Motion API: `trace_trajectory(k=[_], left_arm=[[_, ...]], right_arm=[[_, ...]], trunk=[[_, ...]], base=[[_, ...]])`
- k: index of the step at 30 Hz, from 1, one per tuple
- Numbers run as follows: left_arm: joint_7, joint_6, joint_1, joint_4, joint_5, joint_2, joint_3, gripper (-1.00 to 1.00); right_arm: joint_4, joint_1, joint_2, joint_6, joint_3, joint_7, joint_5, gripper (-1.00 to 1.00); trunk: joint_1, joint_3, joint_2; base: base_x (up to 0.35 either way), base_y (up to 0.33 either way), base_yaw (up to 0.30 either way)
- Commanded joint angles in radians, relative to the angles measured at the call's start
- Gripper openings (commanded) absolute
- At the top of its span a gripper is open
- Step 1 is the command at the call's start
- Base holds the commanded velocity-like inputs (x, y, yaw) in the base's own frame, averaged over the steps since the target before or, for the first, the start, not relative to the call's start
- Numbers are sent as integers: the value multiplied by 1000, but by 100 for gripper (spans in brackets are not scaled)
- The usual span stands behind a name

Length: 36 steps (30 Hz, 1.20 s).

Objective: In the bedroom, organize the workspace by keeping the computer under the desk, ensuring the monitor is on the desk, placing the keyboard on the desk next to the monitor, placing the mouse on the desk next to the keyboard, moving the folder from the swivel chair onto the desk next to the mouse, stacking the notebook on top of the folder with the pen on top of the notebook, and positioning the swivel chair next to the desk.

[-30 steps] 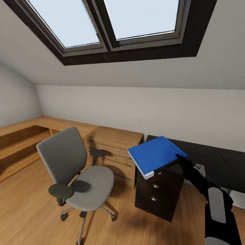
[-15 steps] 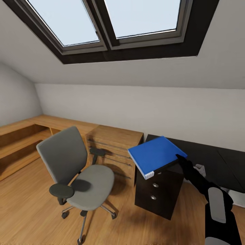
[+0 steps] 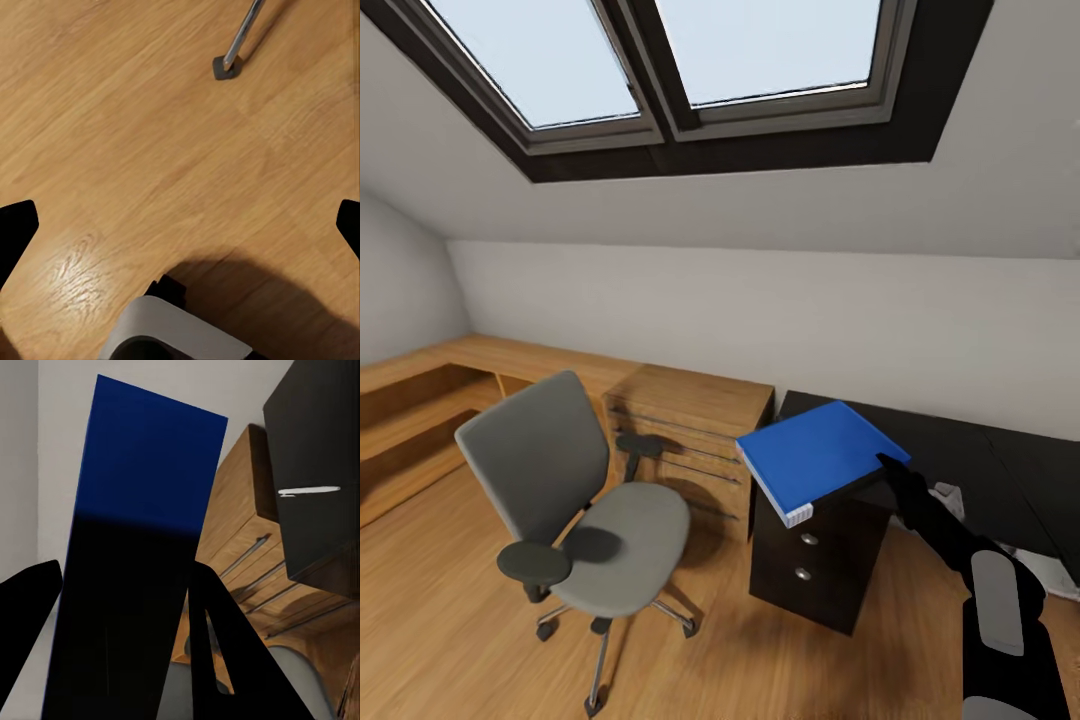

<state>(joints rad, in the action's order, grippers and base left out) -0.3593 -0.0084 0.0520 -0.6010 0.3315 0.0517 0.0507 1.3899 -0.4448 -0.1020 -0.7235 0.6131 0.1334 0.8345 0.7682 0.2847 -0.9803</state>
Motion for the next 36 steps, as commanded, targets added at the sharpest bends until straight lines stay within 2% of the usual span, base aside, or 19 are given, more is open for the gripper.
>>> trace_trajectory(k=[1,9,14,19,36], left_arm=[[-1,-1,0,-1,10,0,1,100],[-1,-1,0,-2,9,1,1,100],[-1,-1,0,-2,10,1,1,100],[-1,-1,0,-2,11,1,1,100],[-1,-1,0,-2,11,2,1,100]], right_arm=[[0,-2,-1,-7,4,6,-4,-100],[-5,-2,-1,-7,5,8,-5,-100],[-55,-2,2,-7,4,10,-4,-100],[-83,-2,5,-9,3,12,-6,-100],[-86,-2,4,-11,5,11,-2,-100]], trunk=[[-4,-1,6],[-35,-17,62],[-54,-28,97],[-73,-43,132],[-138,-97,251]], base=[[0,0,-205],[0,0,-227],[0,0,-176],[0,0,-28],[0,0,-1]])
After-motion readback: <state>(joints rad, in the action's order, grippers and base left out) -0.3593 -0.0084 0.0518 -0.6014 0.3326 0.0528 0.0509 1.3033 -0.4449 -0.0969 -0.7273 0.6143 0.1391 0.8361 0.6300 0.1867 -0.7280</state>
